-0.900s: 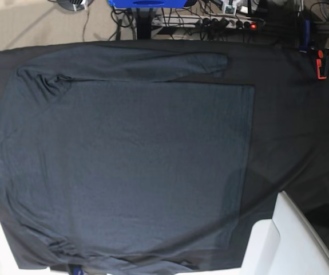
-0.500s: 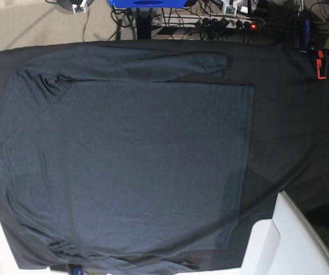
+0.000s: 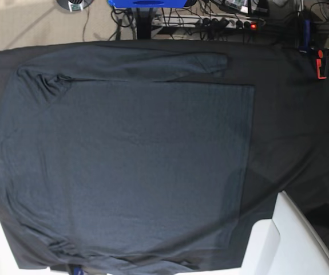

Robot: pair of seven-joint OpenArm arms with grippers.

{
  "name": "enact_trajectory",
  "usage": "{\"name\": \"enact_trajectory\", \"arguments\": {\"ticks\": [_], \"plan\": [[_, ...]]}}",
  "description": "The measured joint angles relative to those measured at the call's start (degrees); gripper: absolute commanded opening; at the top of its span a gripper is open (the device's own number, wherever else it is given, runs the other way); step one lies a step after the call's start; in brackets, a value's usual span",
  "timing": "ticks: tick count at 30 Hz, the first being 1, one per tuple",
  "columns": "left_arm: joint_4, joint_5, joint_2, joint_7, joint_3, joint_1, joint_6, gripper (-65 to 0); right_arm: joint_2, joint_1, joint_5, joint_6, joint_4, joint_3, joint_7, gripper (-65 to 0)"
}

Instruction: Fold the T-shirt properly

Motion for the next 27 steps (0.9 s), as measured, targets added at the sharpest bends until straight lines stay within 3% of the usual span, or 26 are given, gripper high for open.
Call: {"name": "enact_trajectory", "arguments": {"ticks": [4, 8, 14, 18, 21, 23, 25, 26, 27], "plan": [[11.30, -10.19, -2.49, 0.20, 0.26, 6.29, -0.20, -65.0, 0.00, -5.73, -0.04, -0.15, 11.89, 0.11, -0.81, -64.4], [25.22, -18.43, -7.63, 0.15, 0.04, 12.37, 0.33, -65.0, 0.02, -10.80, 0.09, -0.04, 22.58, 0.11, -0.76, -64.1], [45.03, -19.43, -10.99, -0.11, 0.11, 21.35, 0.15, -65.0, -0.20, -17.27, 0.24, 0.28, 36.28, 1.29, -2.32, -64.1], [53.07, -19.63, -12.11, -0.20, -0.11, 23.76, 0.28, -65.0, -0.79, -22.18, 7.63, -0.13, 48.11, 5.84, -2.38, -63.6], [54.55, -19.69, -11.85, -0.15, -0.42, 23.41, 0.37, -65.0, -0.79, -24.15, 12.28, -0.09, 54.60, 7.37, -2.45, -54.8], [54.84, -19.74, -11.39, 0.17, -1.46, 22.77, 0.02, -65.0, -0.76, -24.00, 12.66, 1.55, 57.46, 7.45, -2.36, -43.7], [55.12, -22.99, -11.47, 0.90, -2.60, 21.44, 0.20, -65.0, -0.79, -23.50, 12.87, 5.53, 59.36, 7.48, -2.12, -29.4], [55.25, -25.46, -12.00, 0.72, -2.71, 20.63, 0.59, -59.7, -0.76, -23.19, 12.63, 7.39, 59.98, 7.45, -2.32, -22.4], [55.34, -27.89, -12.90, 0.72, -2.75, 19.89, 0.28, -49.9, -0.76, -22.95, 12.90, 9.57, 60.43, 7.48, -2.47, -17.0]]}}
